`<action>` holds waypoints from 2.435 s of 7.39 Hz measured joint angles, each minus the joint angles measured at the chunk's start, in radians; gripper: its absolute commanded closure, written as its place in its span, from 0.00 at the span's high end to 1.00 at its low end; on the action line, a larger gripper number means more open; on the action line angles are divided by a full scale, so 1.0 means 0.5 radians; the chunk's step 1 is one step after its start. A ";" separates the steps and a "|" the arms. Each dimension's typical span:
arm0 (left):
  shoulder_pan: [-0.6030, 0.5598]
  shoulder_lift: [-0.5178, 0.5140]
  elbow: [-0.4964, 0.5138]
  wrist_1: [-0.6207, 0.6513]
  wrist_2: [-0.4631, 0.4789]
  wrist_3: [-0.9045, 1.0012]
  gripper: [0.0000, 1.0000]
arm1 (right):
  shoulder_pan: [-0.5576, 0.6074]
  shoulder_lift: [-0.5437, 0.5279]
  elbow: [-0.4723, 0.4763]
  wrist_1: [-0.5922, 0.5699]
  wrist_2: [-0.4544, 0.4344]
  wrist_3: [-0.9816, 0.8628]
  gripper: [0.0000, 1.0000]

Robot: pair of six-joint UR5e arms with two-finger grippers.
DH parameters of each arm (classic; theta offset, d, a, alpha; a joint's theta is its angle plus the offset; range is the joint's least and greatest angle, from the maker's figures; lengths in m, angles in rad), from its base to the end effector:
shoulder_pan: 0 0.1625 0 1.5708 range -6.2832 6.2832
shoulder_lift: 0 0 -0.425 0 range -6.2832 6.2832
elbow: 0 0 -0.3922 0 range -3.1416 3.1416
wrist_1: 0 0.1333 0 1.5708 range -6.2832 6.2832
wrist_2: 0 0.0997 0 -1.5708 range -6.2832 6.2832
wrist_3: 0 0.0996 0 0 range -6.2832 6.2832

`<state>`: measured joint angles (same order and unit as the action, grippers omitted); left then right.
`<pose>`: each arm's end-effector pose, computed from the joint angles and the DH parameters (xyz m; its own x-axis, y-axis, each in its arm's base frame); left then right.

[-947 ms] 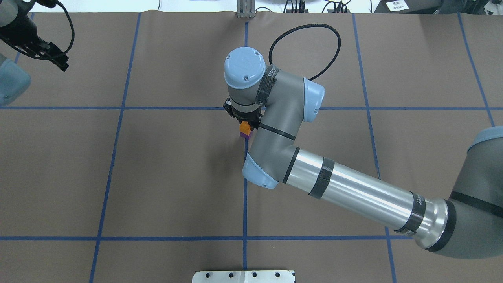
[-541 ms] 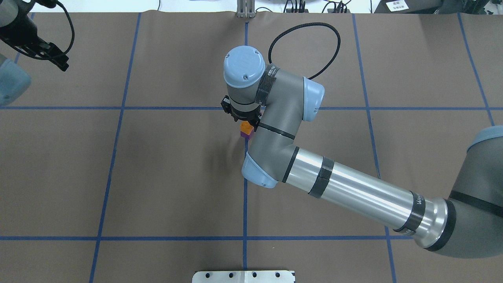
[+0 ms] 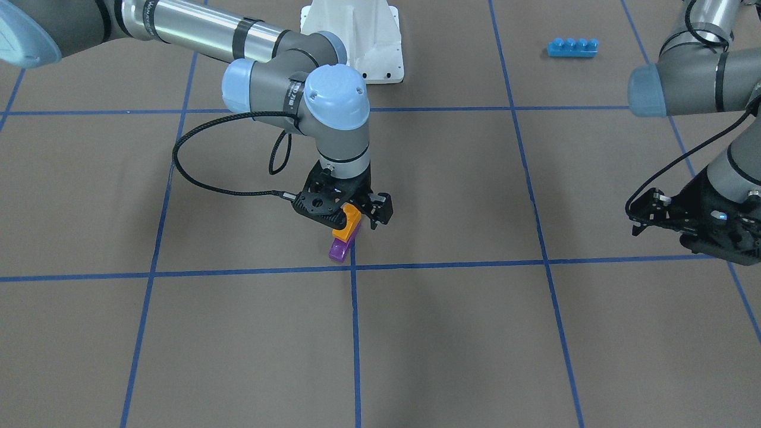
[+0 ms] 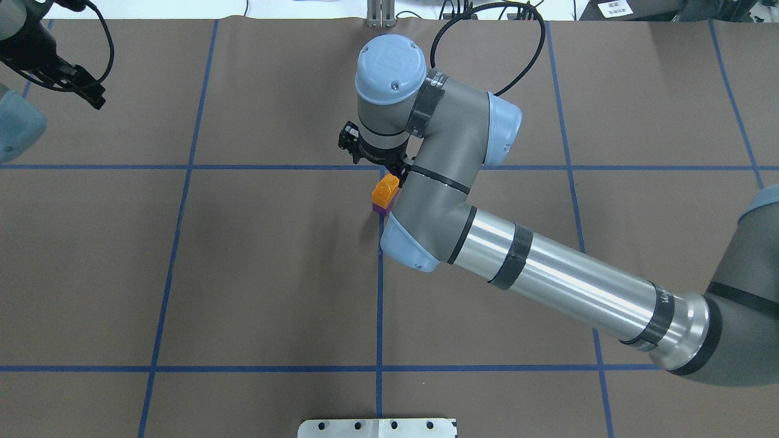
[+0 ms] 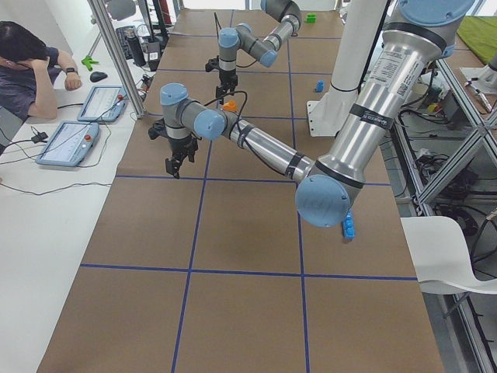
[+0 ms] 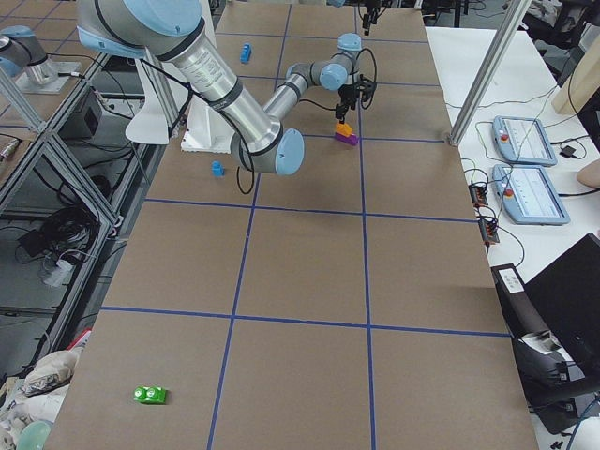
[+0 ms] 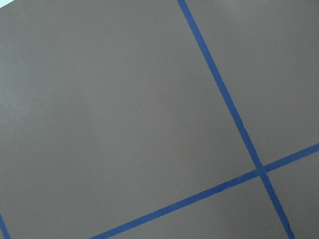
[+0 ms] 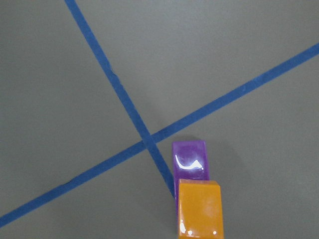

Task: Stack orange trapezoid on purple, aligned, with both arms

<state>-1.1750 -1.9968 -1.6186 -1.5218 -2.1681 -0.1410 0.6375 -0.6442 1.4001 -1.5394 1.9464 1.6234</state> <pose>0.1791 -0.6290 0.4045 0.7162 0.4092 -0.5653 -0.2531 0.9072 0.3360 -0.5541 -0.5308 0.1435 0.5482 0.4669 0.6939 -0.3742 0.8789 -0.2958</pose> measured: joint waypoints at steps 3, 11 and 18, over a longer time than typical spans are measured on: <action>-0.180 0.126 -0.006 -0.002 -0.149 0.286 1.00 | 0.363 -0.659 0.698 -0.105 0.270 -0.680 1.00; -0.500 0.743 0.014 -0.277 -0.179 0.554 1.00 | 1.553 -1.921 0.709 0.032 0.820 -2.922 1.00; -0.736 0.829 0.023 -0.184 -0.325 0.661 1.00 | 1.687 -2.023 0.514 0.102 0.893 -2.990 1.00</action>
<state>-1.5428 -1.5822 -1.6071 -1.6139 -2.3306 0.1897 1.4809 -1.6557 1.6570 -1.4882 2.3929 0.1284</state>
